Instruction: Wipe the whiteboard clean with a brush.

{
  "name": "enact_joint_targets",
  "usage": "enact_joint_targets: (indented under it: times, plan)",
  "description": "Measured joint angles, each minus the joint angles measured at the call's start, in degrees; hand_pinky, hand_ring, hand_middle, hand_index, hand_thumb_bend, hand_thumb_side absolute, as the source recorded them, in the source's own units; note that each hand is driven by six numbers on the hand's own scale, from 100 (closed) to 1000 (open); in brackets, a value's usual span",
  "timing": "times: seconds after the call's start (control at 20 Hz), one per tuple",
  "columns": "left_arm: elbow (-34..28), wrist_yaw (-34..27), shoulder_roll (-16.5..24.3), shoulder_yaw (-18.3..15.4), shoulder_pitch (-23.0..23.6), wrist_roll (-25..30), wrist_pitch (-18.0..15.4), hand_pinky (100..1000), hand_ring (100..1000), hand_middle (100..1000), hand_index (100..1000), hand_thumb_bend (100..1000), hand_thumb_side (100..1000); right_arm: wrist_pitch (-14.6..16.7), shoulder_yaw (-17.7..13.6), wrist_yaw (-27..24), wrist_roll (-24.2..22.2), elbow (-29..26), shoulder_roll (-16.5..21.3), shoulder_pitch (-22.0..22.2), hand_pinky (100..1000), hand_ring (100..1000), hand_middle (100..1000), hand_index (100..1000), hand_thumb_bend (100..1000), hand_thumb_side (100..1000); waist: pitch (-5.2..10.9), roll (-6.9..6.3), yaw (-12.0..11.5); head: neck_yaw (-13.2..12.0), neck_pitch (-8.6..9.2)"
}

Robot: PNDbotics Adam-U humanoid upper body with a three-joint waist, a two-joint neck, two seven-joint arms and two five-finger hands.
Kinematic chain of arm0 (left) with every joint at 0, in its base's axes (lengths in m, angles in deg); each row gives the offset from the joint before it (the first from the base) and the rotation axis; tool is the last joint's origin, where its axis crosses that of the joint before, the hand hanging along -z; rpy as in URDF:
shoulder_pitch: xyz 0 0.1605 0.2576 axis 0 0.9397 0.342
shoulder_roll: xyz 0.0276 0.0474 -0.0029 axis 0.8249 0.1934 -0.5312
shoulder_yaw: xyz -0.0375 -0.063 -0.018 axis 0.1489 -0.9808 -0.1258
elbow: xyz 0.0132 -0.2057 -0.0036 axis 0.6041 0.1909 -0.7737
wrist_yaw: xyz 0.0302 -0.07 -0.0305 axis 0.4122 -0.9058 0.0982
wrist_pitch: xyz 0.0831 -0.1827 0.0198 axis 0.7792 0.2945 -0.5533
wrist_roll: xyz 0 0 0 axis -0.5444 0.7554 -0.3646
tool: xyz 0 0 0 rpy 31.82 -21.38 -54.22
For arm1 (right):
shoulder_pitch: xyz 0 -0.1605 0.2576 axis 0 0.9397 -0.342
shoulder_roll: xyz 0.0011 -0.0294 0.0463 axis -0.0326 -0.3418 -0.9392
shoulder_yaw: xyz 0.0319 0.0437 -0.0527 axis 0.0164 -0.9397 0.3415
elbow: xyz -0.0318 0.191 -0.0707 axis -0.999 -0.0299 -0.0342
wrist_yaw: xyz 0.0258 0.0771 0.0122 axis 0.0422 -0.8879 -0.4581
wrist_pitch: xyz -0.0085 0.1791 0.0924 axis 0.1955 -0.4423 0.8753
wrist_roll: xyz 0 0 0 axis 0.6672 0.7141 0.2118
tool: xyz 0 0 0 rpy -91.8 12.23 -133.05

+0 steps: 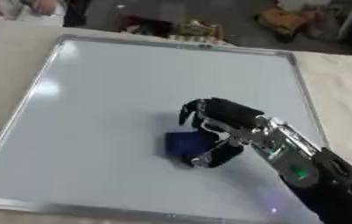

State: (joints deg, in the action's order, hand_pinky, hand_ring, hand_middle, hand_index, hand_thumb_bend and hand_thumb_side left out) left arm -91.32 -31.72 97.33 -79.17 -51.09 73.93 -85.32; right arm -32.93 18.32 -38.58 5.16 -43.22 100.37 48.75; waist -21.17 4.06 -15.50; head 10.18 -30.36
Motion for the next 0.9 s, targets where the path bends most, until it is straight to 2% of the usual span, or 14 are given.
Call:
enact_joint_targets:
  times: [0.25,0.9]
  plan:
    - [0.0,0.11,0.0,0.0,0.0,0.18,0.14,710,594,670,772,332,978,-0.44,-0.08,-0.27,-0.73,-0.4,0.08,-0.54,677,767,664,100,385,293,0.0,0.12,0.02,-0.01,0.02]
    - [0.0,0.13,0.0,0.0,0.0,0.36,0.09,711,592,668,772,329,978,-0.17,-0.17,0.13,-3.22,1.36,0.08,-0.96,678,778,686,100,377,269,0.0,0.12,-0.15,0.0,0.23]
